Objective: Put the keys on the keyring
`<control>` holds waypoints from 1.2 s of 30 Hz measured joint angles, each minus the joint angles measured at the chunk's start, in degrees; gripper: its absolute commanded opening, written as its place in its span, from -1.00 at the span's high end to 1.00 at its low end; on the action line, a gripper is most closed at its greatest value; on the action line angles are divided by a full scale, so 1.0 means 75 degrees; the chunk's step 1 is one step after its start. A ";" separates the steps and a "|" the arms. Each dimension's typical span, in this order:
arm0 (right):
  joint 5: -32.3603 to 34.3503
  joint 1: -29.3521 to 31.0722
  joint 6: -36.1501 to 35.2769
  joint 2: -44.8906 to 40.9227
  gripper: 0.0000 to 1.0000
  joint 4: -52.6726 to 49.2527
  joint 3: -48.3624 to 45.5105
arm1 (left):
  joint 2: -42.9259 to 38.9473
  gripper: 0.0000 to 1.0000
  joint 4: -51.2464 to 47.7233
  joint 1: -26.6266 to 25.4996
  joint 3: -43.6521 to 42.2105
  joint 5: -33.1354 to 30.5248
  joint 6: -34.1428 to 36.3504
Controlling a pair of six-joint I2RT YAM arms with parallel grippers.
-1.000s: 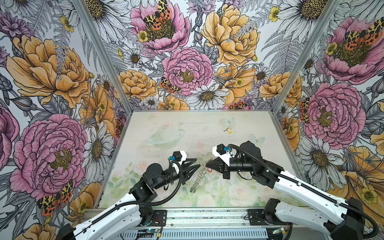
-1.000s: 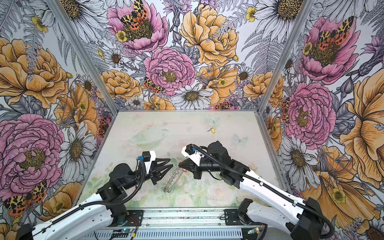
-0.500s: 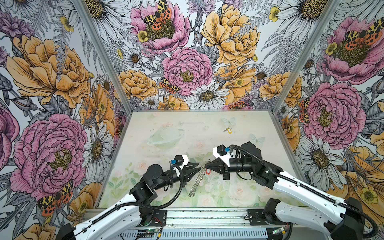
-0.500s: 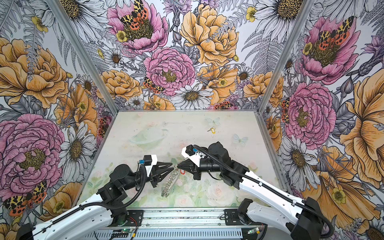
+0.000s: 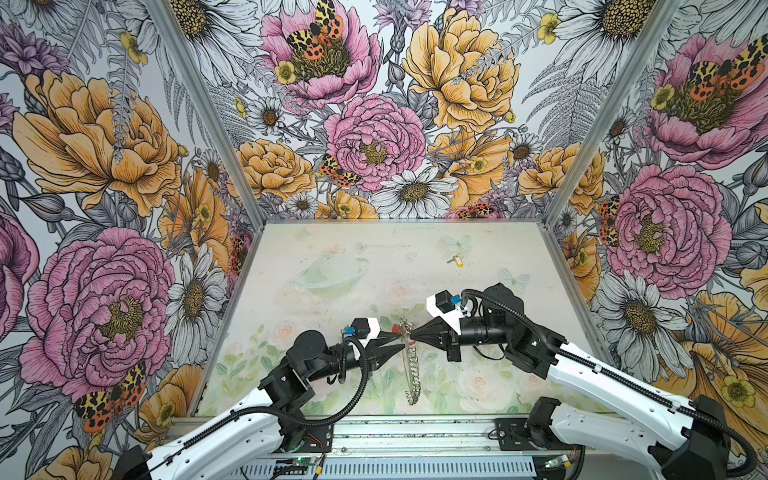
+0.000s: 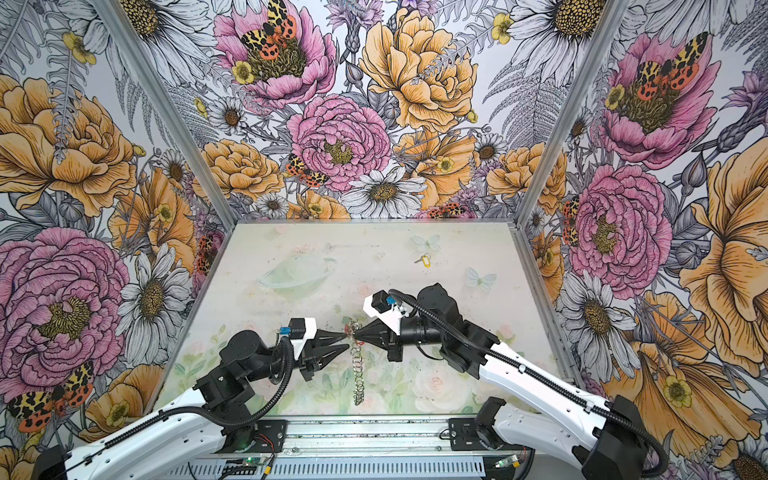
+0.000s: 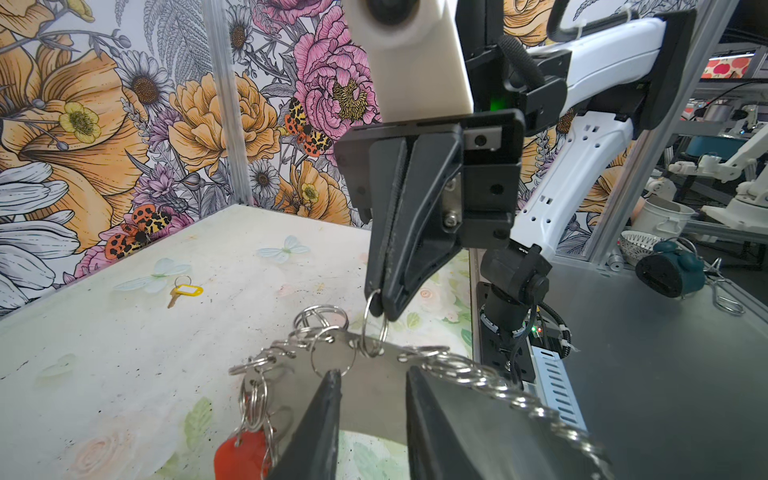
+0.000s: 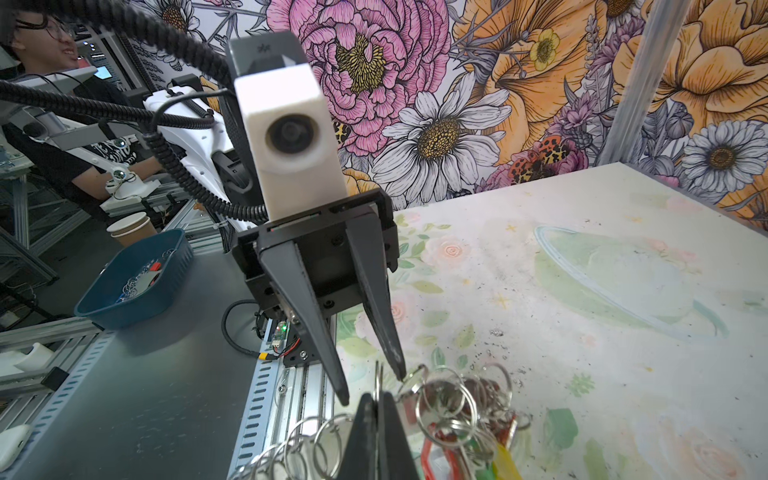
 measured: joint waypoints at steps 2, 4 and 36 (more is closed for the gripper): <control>-0.0082 0.0000 0.0000 0.0000 1.00 0.0009 0.0000 | 0.0000 0.47 0.0006 0.0000 0.0000 0.0026 -0.0003; -0.0152 0.0000 0.0000 0.0000 1.00 0.0038 0.0000 | 0.0000 0.49 0.0006 0.0000 0.0000 0.0067 -0.0003; -0.0283 0.0207 -0.0052 0.0259 1.00 0.0326 0.0000 | 0.0181 0.88 0.0323 0.0000 0.0000 0.0408 -0.0114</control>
